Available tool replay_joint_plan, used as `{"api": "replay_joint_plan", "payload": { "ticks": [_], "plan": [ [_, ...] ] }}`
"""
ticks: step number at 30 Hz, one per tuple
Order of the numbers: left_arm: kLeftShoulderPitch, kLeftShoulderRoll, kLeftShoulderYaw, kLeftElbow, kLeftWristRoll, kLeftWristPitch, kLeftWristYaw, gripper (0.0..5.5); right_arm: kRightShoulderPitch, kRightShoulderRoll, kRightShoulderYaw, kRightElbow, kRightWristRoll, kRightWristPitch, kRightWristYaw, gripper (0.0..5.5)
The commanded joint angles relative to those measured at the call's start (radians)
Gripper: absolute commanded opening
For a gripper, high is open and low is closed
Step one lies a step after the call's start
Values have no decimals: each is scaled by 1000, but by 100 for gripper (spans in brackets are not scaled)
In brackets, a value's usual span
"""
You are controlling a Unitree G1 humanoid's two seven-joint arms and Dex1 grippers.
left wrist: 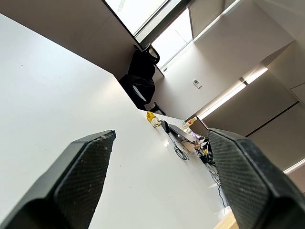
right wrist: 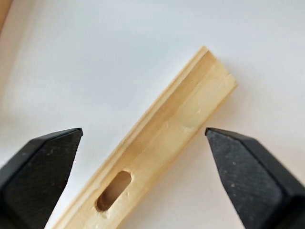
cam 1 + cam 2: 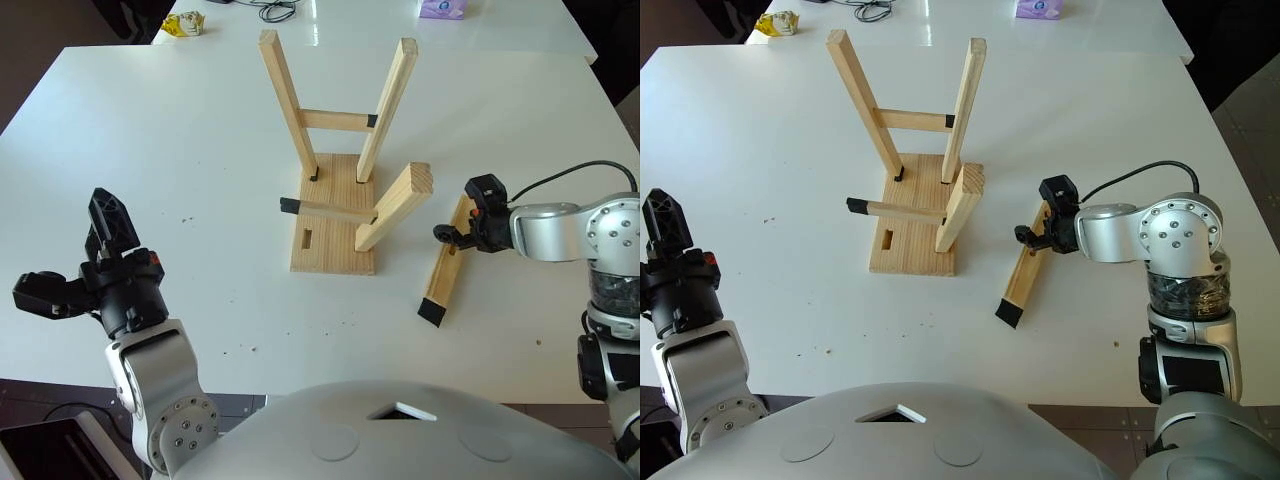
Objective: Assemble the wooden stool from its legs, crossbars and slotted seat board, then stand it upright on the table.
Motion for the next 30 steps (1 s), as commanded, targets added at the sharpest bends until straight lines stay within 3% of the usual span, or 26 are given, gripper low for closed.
{"api": "replay_joint_plan", "payload": {
  "ticks": [1, 8, 14, 20, 25, 30],
  "plan": [
    [19, -34, -5, 29, 13, -19, -6, 359, -61, 15, -8, 36, -3, 6, 78, 476],
    [-4, -27, 4, 58, 2, -46, -29, 359, -119, -8, -8, 70, -205, -9, 212, 476],
    [75, -53, -4, 9, 5, -93, -36, 359, -103, -215, 83, 159, 3, 7, 322, 476],
    [55, -23, -9, -16, 1, -82, -3, 359, -146, -287, 154, 259, 256, 5, 214, 476],
    [61, -20, -20, -26, 4, -77, 8, 359, -202, -391, 335, 294, 571, -137, 8, 476],
    [52, -27, -46, -29, 29, -78, 22, 359, -203, -436, 446, 275, 596, -180, -60, 476]
  ]
}}
